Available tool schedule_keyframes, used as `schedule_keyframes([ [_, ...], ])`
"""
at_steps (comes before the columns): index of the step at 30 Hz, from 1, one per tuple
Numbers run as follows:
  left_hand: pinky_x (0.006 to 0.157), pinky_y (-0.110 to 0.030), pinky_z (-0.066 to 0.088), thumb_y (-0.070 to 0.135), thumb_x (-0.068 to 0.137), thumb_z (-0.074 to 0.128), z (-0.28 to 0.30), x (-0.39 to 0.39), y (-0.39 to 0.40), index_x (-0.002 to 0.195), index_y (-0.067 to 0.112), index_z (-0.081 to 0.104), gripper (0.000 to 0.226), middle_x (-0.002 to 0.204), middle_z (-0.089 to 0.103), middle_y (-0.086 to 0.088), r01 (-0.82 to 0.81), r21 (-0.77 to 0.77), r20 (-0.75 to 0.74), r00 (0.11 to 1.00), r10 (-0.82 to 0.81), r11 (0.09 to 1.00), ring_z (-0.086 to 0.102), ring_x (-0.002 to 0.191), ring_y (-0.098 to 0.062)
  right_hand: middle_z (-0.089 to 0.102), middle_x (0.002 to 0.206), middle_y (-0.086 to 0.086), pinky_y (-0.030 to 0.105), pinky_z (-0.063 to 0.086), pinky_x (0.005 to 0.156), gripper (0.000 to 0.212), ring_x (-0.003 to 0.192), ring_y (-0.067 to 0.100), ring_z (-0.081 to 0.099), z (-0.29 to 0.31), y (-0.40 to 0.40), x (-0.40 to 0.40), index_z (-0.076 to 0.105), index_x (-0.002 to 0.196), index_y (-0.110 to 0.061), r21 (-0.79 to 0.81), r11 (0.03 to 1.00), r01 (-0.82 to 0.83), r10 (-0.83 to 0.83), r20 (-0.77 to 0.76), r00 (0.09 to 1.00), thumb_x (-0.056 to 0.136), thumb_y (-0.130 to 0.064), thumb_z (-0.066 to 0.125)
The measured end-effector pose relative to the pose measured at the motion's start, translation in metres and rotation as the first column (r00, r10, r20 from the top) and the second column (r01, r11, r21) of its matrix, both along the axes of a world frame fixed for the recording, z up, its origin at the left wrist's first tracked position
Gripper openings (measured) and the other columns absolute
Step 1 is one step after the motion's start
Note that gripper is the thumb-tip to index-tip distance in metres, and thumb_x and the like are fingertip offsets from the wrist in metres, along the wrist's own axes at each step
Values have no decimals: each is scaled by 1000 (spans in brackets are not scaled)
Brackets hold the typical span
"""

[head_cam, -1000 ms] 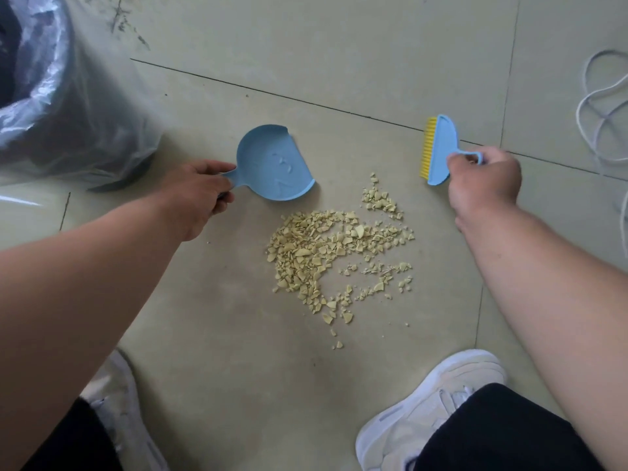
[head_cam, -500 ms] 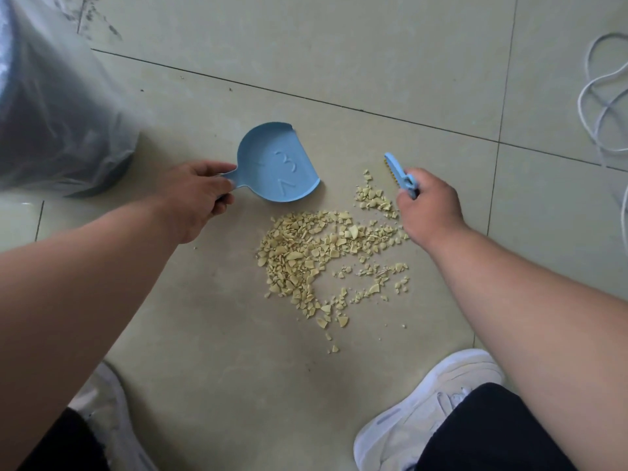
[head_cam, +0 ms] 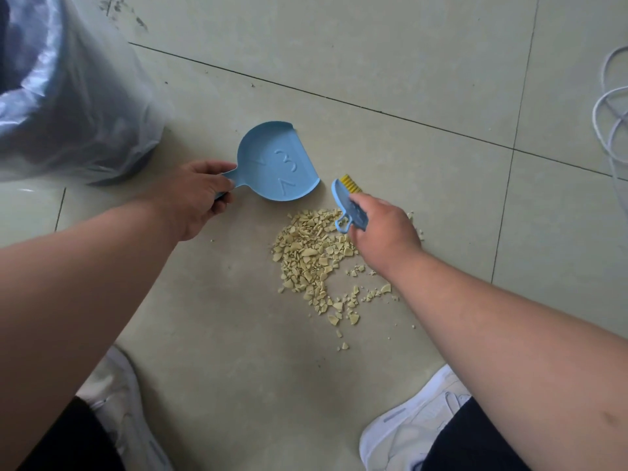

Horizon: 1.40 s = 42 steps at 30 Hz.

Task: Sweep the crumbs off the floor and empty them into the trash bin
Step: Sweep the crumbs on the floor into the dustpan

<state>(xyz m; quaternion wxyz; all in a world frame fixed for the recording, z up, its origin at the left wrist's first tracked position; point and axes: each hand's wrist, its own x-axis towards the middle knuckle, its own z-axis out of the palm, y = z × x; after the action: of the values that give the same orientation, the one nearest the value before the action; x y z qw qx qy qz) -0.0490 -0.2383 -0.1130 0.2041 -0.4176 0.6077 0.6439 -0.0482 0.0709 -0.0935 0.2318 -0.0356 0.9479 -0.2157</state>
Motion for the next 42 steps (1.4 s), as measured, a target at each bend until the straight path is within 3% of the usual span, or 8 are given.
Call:
schedule_keyframes([
  [4,58,-23,52,-1,101,64,0,9,-13,118,18,74,27,100,70,-8,-4,-13,2,1000,4,1000,60,67,-15,67,126,2,41,58,89,56,105,25,66,2,-9,6,51,149,-28,4,995,-97,97,-8,995,95,-16,60],
  [8,56,-21,51,-2,102,63,2,18,-19,117,18,72,27,96,68,-7,-11,-12,-1,1000,11,1000,58,65,-14,65,102,1,28,48,52,46,69,17,60,13,7,-7,49,148,-37,-108,980,169,-161,83,983,106,-21,45],
  [12,55,-21,51,-3,101,63,4,24,-22,114,20,72,27,95,68,-7,-11,-19,-3,1000,11,1000,58,66,-15,62,98,6,8,38,39,45,63,11,55,23,44,-23,57,145,-26,-61,939,339,-341,-20,940,104,-13,43],
  [18,53,-21,50,-3,101,64,2,30,-25,114,19,74,27,94,69,-6,19,-58,14,1000,-18,998,58,65,-15,66,107,15,25,35,66,37,84,32,53,26,99,-14,62,130,-21,172,894,414,-412,-47,910,98,-11,46],
  [23,58,-23,49,-1,101,65,2,37,-24,109,19,74,23,93,71,-6,59,-75,14,998,-58,995,58,67,-15,58,91,8,22,34,51,25,74,30,50,23,100,15,58,105,-28,166,895,414,-426,40,904,94,-9,47],
  [28,58,-22,51,1,102,66,5,44,-30,101,21,73,21,94,71,-6,60,-84,9,998,-60,995,59,67,-14,61,99,3,9,35,39,54,63,9,53,14,66,39,56,145,-32,40,904,425,-427,76,901,98,-7,47],
  [35,58,-22,51,1,100,70,4,56,-43,115,16,75,22,93,72,-6,44,-100,1,999,-44,994,61,66,-14,65,101,10,23,44,51,55,67,19,57,13,19,48,55,144,-37,-62,912,406,-392,162,906,99,-8,40],
  [42,45,-16,49,2,97,73,-2,63,-69,120,11,76,25,90,70,-9,110,-133,15,994,-109,985,60,66,-16,61,98,7,7,34,41,44,64,19,51,23,36,41,62,136,-23,-76,841,536,-531,69,844,100,-3,44],
])
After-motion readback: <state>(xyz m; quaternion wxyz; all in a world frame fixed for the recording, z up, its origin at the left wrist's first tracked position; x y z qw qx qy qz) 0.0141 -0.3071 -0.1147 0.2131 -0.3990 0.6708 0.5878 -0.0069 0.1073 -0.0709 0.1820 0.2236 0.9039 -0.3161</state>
